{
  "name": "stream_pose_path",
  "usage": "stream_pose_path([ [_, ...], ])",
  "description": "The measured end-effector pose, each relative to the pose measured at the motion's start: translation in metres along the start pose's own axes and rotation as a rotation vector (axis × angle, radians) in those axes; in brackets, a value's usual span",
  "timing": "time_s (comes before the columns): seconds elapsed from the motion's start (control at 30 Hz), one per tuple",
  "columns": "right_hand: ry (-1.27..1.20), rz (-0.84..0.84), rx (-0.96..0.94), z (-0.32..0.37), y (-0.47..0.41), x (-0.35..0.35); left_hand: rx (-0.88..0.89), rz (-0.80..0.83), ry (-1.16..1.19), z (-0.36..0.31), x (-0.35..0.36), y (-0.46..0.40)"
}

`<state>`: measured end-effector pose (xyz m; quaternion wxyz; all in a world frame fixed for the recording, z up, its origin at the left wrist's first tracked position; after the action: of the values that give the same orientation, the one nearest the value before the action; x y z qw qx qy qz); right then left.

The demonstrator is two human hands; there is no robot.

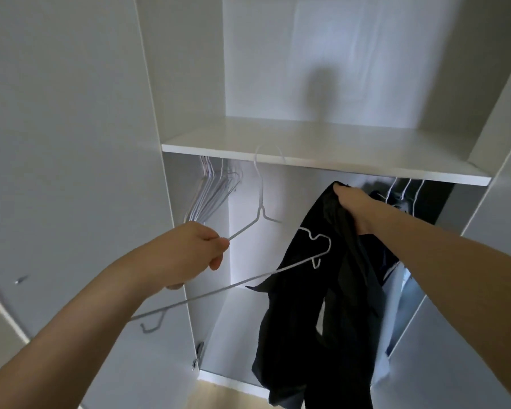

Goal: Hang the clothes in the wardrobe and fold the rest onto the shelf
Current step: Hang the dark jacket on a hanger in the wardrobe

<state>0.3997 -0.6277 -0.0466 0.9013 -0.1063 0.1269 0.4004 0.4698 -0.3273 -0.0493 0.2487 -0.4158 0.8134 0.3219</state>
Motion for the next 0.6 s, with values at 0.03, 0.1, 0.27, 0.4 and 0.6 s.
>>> stream_pose_path([
  [0.03, -0.019, 0.008, 0.015, 0.004, 0.005, -0.001, 0.018, -0.012, 0.015, -0.004, 0.0, 0.006],
  [0.1, -0.07, 0.021, 0.049, 0.008, 0.008, -0.002, 0.034, -0.055, 0.009, -0.013, 0.001, 0.015],
  [0.27, -0.19, 0.078, 0.11, 0.01, 0.013, 0.004, 0.067, 0.001, 0.087, -0.037, 0.04, 0.013],
  [0.4, -0.215, 0.115, 0.044, 0.033, 0.026, 0.014, 0.075, 0.062, 0.187, -0.037, 0.065, 0.0],
  [0.6, -0.054, 0.073, -0.28, 0.092, 0.046, 0.007, 0.176, -0.03, 0.394, -0.034, 0.052, -0.009],
])
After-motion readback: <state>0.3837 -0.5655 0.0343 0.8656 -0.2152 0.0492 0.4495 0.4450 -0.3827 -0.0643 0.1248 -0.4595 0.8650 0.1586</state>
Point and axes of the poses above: each hand's wrist, its own y-axis away from the middle knuckle, its own x-axis out of the palm, z = x × y, the point moved 9 cm from there along -y, towards the middle knuckle, and after that the axes turned 14 degrees about -x, right-handed, at the moved point
